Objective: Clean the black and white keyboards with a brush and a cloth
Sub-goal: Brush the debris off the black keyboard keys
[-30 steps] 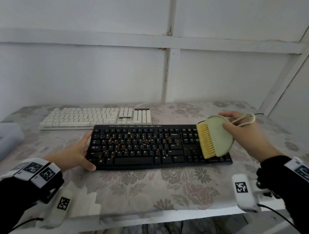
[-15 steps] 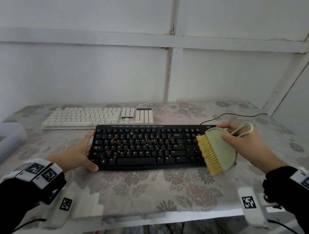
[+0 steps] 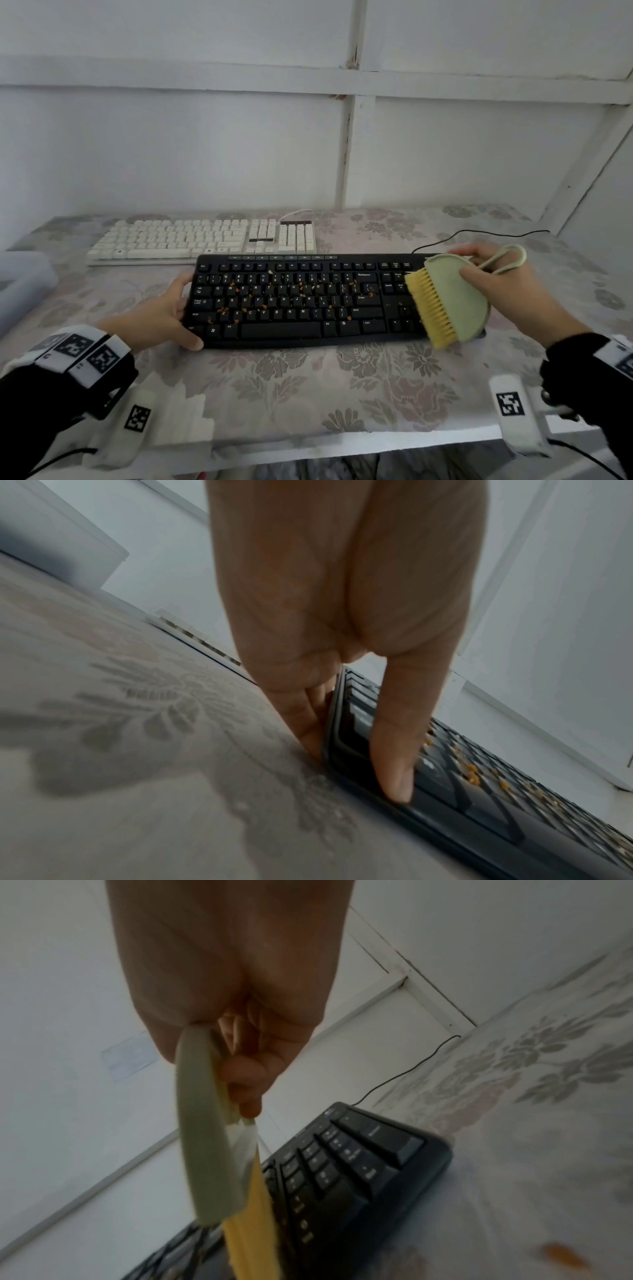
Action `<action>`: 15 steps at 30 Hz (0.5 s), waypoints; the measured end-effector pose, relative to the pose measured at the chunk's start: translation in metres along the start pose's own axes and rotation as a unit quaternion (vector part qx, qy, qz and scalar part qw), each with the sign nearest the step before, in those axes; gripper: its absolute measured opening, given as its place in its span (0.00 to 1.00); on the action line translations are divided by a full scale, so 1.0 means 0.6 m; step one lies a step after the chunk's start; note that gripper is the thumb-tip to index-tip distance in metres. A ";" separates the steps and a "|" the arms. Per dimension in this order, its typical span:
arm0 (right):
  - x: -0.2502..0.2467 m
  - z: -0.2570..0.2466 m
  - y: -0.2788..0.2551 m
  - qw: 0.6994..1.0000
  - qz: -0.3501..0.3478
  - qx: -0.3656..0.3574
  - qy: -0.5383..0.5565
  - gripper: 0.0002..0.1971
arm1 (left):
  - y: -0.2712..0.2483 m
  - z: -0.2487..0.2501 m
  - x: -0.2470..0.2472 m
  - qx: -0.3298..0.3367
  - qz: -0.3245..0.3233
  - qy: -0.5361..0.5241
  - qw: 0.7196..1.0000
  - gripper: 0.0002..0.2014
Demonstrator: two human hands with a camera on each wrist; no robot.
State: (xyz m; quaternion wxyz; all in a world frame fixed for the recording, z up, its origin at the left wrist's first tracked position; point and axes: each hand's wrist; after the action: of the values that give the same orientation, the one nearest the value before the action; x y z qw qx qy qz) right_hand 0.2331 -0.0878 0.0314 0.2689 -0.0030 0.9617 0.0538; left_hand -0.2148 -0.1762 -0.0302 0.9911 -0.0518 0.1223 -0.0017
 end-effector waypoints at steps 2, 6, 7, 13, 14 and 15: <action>-0.005 -0.007 0.014 0.999 0.028 -0.001 0.028 0.13 | 0.001 -0.003 -0.002 -0.002 0.000 0.008 1.000 0.63; 0.012 -0.022 0.036 0.998 0.043 -0.003 0.054 0.16 | 0.001 -0.003 -0.002 -0.007 0.002 0.012 1.000 0.62; 0.016 -0.023 0.032 0.998 0.033 -0.002 0.049 0.15 | 0.001 -0.003 -0.002 -0.007 0.003 0.012 1.000 0.62; 0.012 -0.006 -0.038 0.998 -0.026 0.000 -0.065 0.14 | 0.002 -0.007 -0.006 -0.011 0.000 0.012 1.000 0.71; 0.005 -0.006 -0.041 0.998 -0.031 0.009 -0.061 0.14 | 0.002 -0.007 -0.006 -0.011 -0.001 0.013 1.000 0.70; -0.002 -0.008 -0.040 0.998 -0.027 0.009 -0.049 0.14 | 0.002 -0.006 -0.006 -0.011 0.000 0.014 1.000 0.68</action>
State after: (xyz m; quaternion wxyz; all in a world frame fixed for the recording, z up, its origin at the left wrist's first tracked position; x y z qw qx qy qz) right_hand 0.2324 -0.1121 0.0336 0.3175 -0.0243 0.9472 0.0379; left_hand -0.2190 -0.1754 -0.0329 0.9887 -0.0628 0.1360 -0.0015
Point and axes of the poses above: each hand's wrist, its own y-axis towards the middle knuckle, its own x-axis out of the palm, z = x × y, and after that the axes turned 12 degrees about x, right-handed
